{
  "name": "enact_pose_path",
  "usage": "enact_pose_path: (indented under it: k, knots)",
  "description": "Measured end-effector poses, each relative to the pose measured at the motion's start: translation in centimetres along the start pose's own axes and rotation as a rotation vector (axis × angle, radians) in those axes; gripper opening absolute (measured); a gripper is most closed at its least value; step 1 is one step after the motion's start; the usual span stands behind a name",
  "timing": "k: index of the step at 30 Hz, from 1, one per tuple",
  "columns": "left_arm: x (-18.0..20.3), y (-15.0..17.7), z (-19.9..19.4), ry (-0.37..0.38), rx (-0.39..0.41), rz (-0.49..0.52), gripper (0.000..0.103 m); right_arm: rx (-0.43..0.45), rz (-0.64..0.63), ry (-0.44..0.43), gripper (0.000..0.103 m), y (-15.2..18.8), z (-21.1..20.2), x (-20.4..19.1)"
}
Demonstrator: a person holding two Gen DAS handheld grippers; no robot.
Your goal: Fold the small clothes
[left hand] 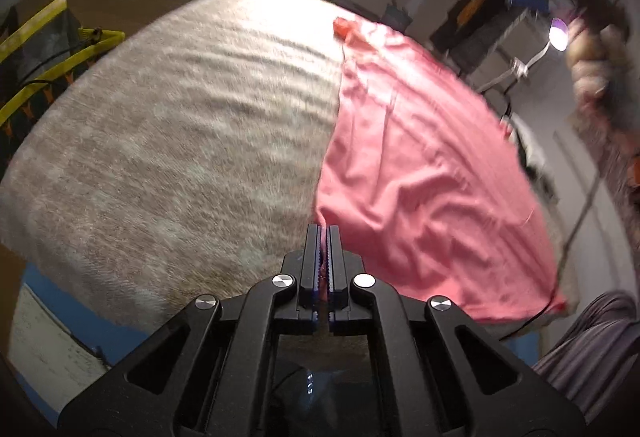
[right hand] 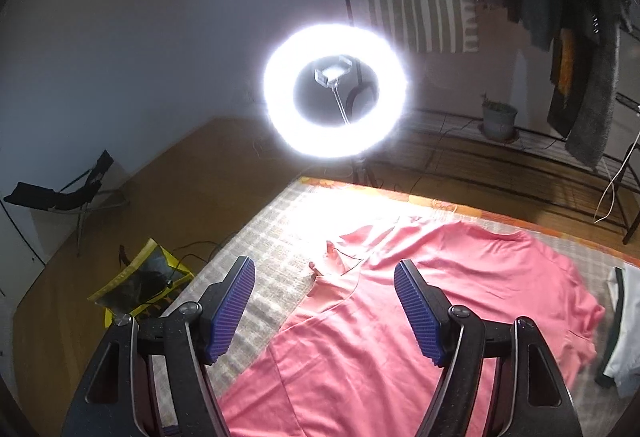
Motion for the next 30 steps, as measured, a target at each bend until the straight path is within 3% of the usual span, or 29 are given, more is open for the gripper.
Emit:
enact_pose_path:
  k: [7, 11, 12, 13, 14, 15, 16, 18, 20, 22, 26, 30]
  knots:
    - [-1.5, 0.5, -0.3, -0.035, -0.003, 0.012, 0.000, -0.083, -0.025, 0.042, 0.074, 0.4, 6.7, 0.6]
    - [-1.5, 0.6, -1.3, -0.083, 0.036, 0.027, 0.002, -0.228, -0.043, 0.002, 0.060, 3.7, 11.2, -0.4]
    - [-1.3, 0.7, -1.4, -0.083, 0.038, 0.037, 0.013, -0.267, -0.052, -0.008, 0.057, 4.7, 12.0, -0.8]
    - [-1.1, 0.8, -1.5, -0.083, 0.038, 0.049, 0.035, -0.306, -0.060, -0.017, 0.056, 5.8, 12.8, -1.2]
    - [-0.7, 0.9, -1.5, -0.082, 0.042, 0.067, 0.046, -0.351, -0.066, -0.023, 0.056, 7.1, 13.7, -1.7]
    - [-0.2, 1.0, -1.4, -0.078, 0.046, 0.092, 0.054, -0.395, -0.069, -0.027, 0.056, 8.4, 14.7, -2.1]
    - [0.3, 1.2, -1.3, -0.076, 0.042, 0.116, 0.054, -0.425, -0.065, -0.025, 0.056, 9.4, 15.4, -2.3]
    - [0.9, 1.5, -0.4, -0.084, 0.020, 0.145, 0.054, -0.474, -0.037, -0.018, 0.056, 11.1, 16.8, -2.5]
    - [0.8, 2.0, 0.4, -0.102, -0.008, 0.150, 0.036, -0.509, 0.001, -0.023, 0.056, 12.2, 18.0, -2.6]
    - [0.4, 2.2, 0.7, -0.137, -0.003, 0.161, 0.002, -0.529, 0.019, -0.036, 0.056, 12.9, 18.7, -3.1]
    - [-0.6, 1.9, -0.4, -0.084, 0.024, 0.072, 0.000, -0.565, -0.032, -0.048, 0.044, 14.2, 19.8, -5.1]
    - [-1.7, 2.1, -1.0, -0.046, 0.026, -0.006, 0.000, -0.555, -0.029, -0.066, 0.044, 13.9, 21.1, -5.8]
Point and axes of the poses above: each gripper's, at about its wrist camera, not at the fingertips, and z roughly the way its jaws point, x to its right, y to its underside, the point moved 9 cm from there along z, roughly the way its jaws point, and after that the axes turned 2 degrees about y, right-handed, at the moved point
